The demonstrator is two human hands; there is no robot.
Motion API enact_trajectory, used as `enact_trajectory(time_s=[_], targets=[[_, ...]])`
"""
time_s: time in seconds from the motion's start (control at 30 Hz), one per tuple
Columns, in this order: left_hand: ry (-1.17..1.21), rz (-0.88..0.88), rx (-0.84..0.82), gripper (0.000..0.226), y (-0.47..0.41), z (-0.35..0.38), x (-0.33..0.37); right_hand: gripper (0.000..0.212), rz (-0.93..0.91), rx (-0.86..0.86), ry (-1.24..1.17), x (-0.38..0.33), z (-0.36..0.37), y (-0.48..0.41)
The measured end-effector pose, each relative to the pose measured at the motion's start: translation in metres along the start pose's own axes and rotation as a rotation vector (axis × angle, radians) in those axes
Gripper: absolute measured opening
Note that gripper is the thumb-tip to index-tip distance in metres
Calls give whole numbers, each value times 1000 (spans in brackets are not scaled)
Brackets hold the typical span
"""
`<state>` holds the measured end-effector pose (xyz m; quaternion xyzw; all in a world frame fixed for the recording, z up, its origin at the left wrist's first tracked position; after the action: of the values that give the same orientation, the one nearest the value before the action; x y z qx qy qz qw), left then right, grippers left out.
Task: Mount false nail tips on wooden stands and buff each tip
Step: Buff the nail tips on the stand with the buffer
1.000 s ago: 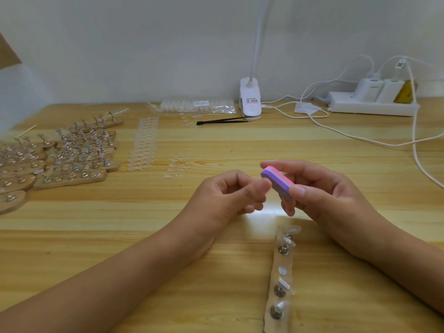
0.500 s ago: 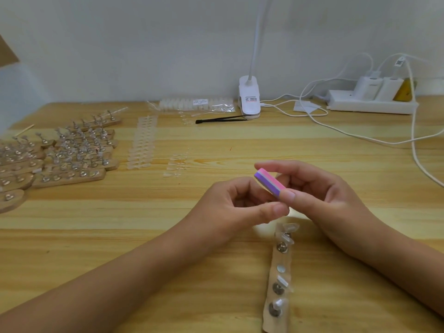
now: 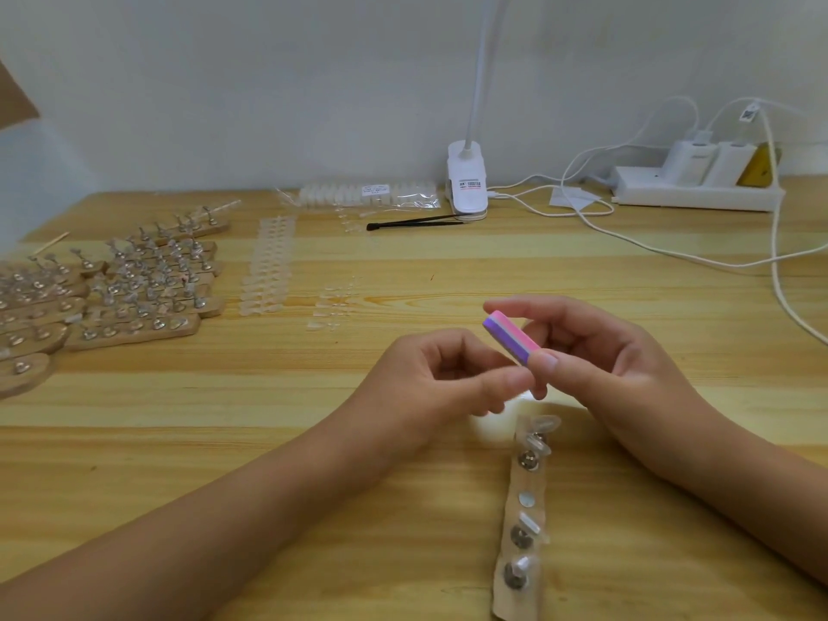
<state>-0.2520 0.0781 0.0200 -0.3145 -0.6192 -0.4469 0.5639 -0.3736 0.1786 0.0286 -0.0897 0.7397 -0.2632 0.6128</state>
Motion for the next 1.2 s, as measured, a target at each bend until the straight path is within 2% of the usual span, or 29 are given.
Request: enact_trajectory(time_s=[0.07,0.17,0.3,0.43,0.53,0.67,0.77,0.93,1.1,1.2], targets=[[7,8,-3,10,0,1,1,41,0,-3,0,1,0,0],[157,-30,77,13,-3,-8,0,39,3,16,3,0,-3,0],[18,-9,0,11,1,1,0,39,-5,-9,-6,1,0,0],[154,-48,88,11,-5,-9,-1,38,4,22,3,1,-3,0],[47,-33,31,8,-3,-2,-1,38,-2,9,-2,1,0,-1],[166,-60,74,8,-5,-8,-1,39,1,28,1,0,-1,-1],[66,-37,47,6,-5,-4,-2,37,-2,14,7,0,0,-1],[262,-76,90,28,-7,-11,-3,38,8,24,-4,0,0,-1],[258,-74,78,27,-8,-10,-2,38,12,25,1,-1,1,0],[231,-76,10,28,-7,-9,-1,40,9,60,-30,-1,0,-1]])
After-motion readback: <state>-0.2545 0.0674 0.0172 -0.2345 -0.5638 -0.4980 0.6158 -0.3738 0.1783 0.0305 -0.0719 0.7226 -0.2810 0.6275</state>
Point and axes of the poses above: each hand's wrist, its own y-axis away from the middle knuckle, its own z-axis out of the palm, x = y × z, the point moved 4 cm from there along -y, towards the middle knuckle, and after that the axes turned 13 degrees about -z, right-handed, at the moved point
